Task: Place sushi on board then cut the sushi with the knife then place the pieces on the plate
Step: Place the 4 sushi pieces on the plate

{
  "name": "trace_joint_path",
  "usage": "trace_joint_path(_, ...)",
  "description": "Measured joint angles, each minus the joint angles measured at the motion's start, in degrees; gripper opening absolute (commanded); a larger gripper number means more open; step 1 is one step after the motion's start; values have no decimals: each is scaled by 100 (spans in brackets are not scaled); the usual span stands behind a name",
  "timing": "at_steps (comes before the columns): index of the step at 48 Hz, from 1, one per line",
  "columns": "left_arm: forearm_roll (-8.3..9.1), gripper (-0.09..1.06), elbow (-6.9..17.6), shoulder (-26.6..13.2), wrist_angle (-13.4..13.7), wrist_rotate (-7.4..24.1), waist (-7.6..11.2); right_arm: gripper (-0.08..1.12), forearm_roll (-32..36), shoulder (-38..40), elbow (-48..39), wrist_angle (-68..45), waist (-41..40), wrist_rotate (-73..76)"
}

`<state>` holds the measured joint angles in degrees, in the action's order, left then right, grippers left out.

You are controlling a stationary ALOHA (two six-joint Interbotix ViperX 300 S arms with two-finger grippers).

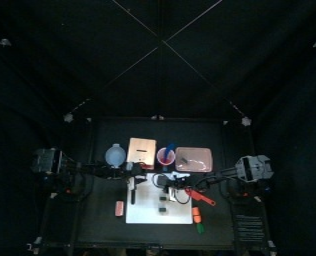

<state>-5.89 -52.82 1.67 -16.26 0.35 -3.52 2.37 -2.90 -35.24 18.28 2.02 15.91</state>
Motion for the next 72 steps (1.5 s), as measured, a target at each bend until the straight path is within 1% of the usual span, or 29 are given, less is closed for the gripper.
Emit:
trace_joint_path(13, 0, 70, 9, 0, 0, 0, 0, 61, -44, 1424, -896, 466, -835, 44)
trace_joint_path(19, 0, 70, 9, 0, 0, 0, 0, 61, -35, 1872, -1336, 545, -1371, 44)
trace_joint_path(25, 0, 70, 9, 0, 0, 0, -9, 61, -18, 2109, -1661, 413, -1951, 35)
trace_joint_path(31, 0, 70, 9, 0, 53, 0, -9, 61, -18, 2171, -1907, 308, -2435, 18)
trace_joint_path(38, 0, 70, 26, 0, 158, 0, -9, 62, 35, 2153, -2065, 281, -2777, 9)
trace_joint_path(54, 0, 70, 26, 0, 176, -18, -44, 78, 70, 1652, -2145, -114, -2971, 18)
trace_joint_path(61, 0, 70, 26, 0, 202, -9, -44, 78, 70, 1644, -2145, -123, -2971, 18)
trace_joint_path(65, 0, 70, 35, 0, 229, -9, -35, 78, 26, 1767, -2118, -114, -2927, 18)
trace_joint_path(72, 0, 70, 35, 0, 246, -9, -35, 78, -211, 1995, -1942, -97, -2338, 35)
